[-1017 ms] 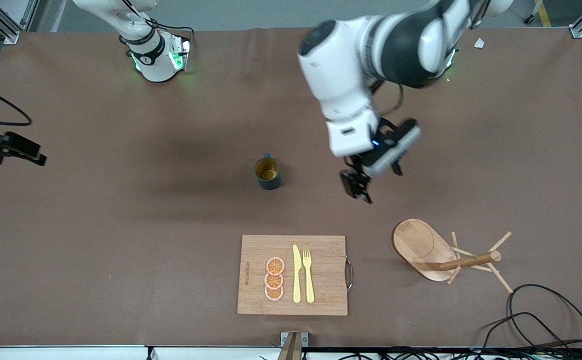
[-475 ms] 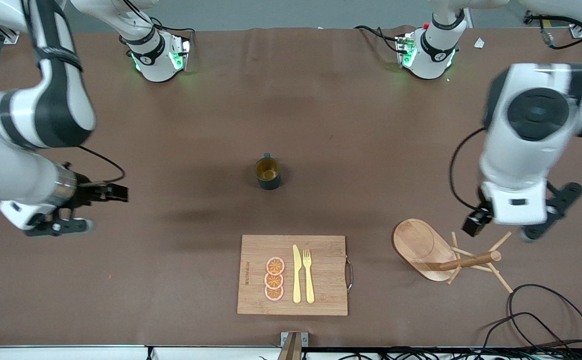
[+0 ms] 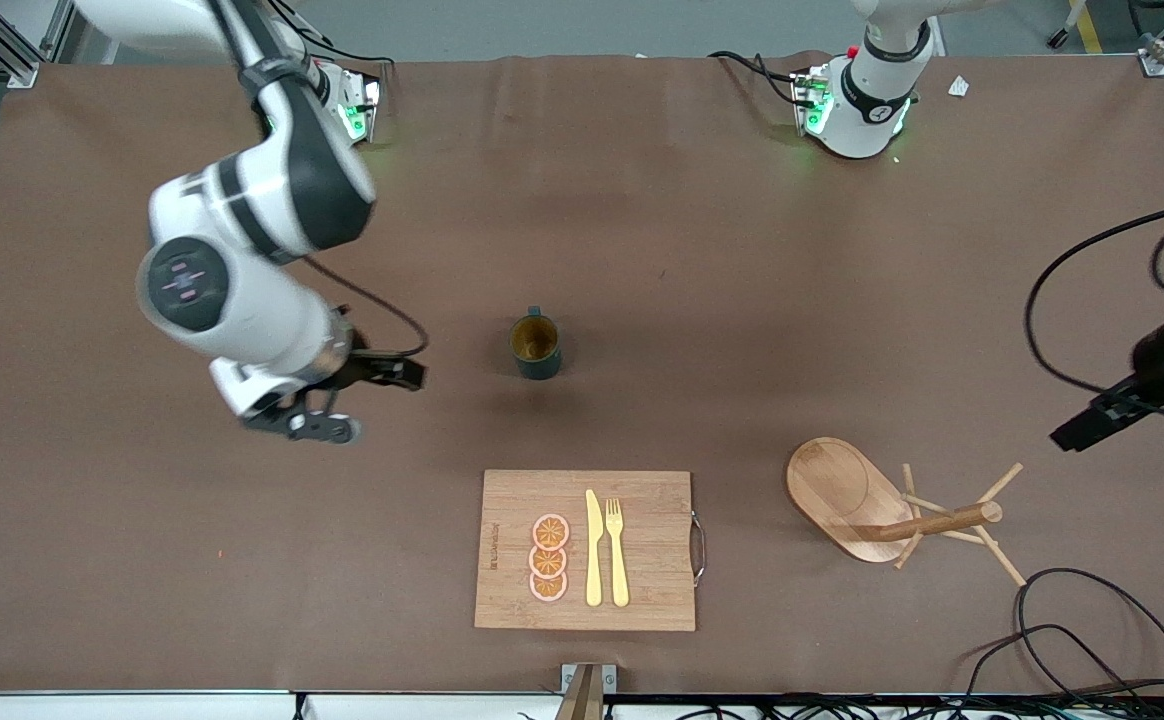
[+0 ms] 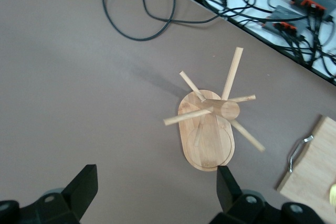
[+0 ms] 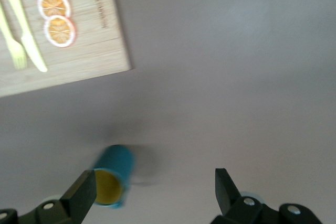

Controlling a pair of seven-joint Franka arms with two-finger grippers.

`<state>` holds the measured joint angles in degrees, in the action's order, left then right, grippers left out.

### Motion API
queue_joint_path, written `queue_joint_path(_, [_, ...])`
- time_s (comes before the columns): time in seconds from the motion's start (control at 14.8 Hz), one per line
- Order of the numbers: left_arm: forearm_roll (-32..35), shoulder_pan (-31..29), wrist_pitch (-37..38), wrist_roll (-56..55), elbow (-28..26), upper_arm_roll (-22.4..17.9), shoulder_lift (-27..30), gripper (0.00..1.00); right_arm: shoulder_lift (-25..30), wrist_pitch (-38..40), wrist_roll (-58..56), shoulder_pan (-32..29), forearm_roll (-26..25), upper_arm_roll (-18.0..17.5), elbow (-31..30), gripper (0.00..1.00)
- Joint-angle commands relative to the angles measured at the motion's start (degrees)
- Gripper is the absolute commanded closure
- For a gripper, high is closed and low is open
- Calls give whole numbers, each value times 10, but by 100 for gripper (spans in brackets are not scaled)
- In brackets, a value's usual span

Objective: Transfer cup from left to right arm and place
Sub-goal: 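Close the right gripper on the teal mug rim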

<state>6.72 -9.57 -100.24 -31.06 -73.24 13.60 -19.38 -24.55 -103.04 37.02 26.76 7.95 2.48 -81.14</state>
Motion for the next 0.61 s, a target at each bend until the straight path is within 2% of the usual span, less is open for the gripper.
queue_joint_path(0.0, [-9, -1, 8, 39, -9, 5, 22, 0, 4, -42, 142, 52, 9, 7, -25, 0])
queue_joint_path(0.34, [-22, 7, 52, 88, -22, -8, 64, 0, -27, -135, 305, 130, 9, 7, -67, 0])
queue_joint_path(0.54, [-34, 24, 92, 102, -47, -23, 104, 0, -55, -176, 322, 162, 9, 7, -89, 0])
